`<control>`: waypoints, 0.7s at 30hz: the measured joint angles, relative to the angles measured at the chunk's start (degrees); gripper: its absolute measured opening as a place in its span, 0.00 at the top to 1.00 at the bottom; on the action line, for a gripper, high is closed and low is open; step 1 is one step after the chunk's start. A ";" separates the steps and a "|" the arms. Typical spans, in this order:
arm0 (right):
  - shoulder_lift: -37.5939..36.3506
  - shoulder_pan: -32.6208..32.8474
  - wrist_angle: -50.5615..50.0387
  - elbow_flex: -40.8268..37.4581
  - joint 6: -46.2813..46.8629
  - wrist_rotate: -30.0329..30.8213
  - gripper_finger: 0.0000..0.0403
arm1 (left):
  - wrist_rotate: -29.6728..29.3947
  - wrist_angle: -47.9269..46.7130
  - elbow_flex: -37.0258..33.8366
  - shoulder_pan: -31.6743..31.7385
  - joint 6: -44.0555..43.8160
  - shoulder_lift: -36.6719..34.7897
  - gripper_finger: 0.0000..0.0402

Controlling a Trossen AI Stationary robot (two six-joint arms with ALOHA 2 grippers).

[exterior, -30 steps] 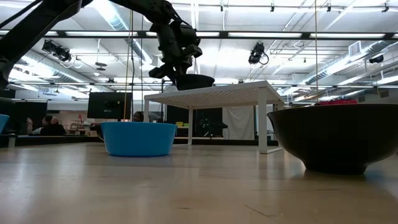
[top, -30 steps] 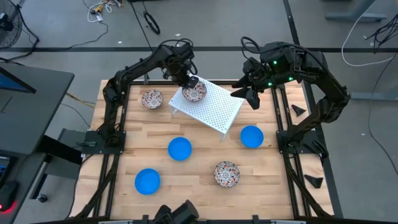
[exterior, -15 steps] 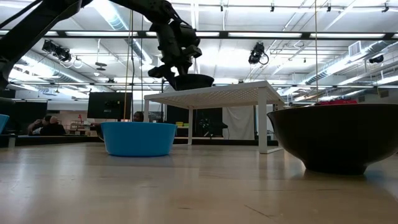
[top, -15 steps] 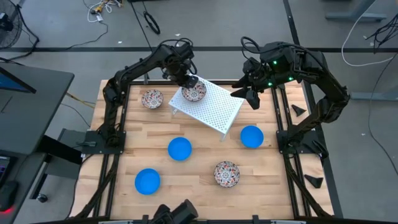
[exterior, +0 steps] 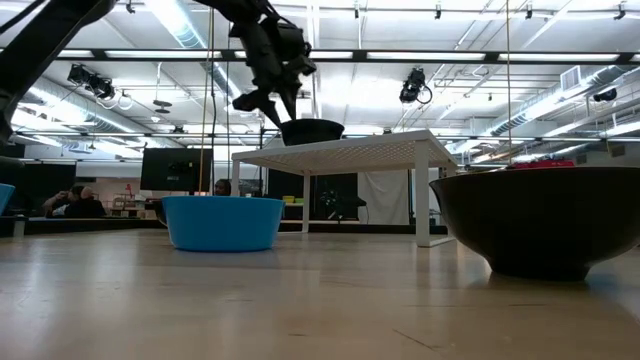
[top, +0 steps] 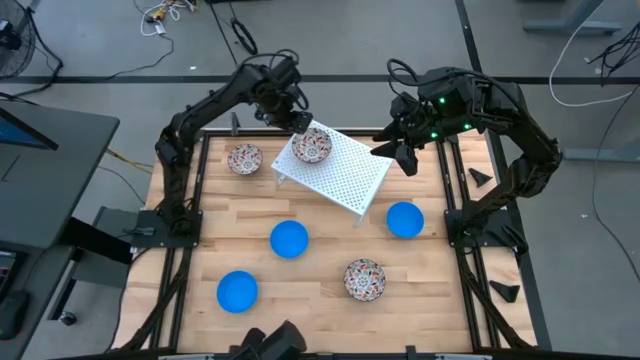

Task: Pick & Place Mini bowls
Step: Stack the bottom white patterned bowl on top of the other white patterned bowl on the shelf

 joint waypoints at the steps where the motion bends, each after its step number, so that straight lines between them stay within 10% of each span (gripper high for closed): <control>1: 0.00 0.00 0.00 0.00 0.00 0.00 0.54 | 1.01 -0.07 0.00 -0.01 0.24 -0.49 0.60; 21: 0.05 0.00 1.89 0.00 -1.43 0.00 0.54 | 2.98 2.31 -0.02 -11.23 19.30 -13.47 0.60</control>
